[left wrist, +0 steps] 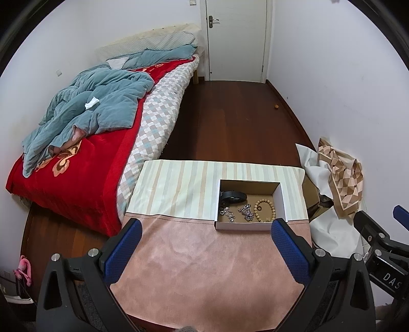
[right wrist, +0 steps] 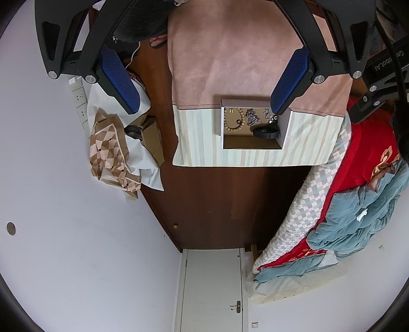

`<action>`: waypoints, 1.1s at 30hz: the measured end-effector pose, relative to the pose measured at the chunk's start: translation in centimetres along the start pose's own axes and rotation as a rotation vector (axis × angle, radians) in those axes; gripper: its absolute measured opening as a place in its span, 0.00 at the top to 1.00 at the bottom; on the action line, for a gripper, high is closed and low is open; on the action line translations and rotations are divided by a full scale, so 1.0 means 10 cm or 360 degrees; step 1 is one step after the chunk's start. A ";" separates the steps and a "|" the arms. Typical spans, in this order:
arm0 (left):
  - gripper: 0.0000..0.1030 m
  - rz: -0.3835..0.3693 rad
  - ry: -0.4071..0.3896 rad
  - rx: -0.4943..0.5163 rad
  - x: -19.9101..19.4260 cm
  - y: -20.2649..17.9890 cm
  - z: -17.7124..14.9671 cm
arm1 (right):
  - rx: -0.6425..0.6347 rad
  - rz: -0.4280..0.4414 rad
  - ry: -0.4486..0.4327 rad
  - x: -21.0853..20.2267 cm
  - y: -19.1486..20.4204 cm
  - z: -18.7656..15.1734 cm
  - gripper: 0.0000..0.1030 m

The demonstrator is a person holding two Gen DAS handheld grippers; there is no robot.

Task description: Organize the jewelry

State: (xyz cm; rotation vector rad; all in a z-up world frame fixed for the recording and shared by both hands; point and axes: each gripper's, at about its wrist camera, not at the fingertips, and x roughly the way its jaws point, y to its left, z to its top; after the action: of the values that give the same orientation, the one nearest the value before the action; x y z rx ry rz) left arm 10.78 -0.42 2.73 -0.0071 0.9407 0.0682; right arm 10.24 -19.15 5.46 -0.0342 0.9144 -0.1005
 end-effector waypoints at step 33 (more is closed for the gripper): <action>0.00 0.0005 -0.0062 -0.0025 -0.21 0.03 -0.01 | -0.0022 0.0030 -0.0022 -0.12 0.01 0.03 0.00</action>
State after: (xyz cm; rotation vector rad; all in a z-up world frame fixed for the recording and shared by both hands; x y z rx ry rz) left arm 9.43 -0.26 4.38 -0.0190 0.9015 0.0785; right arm 9.78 -18.95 6.58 -0.0395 0.9014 -0.0765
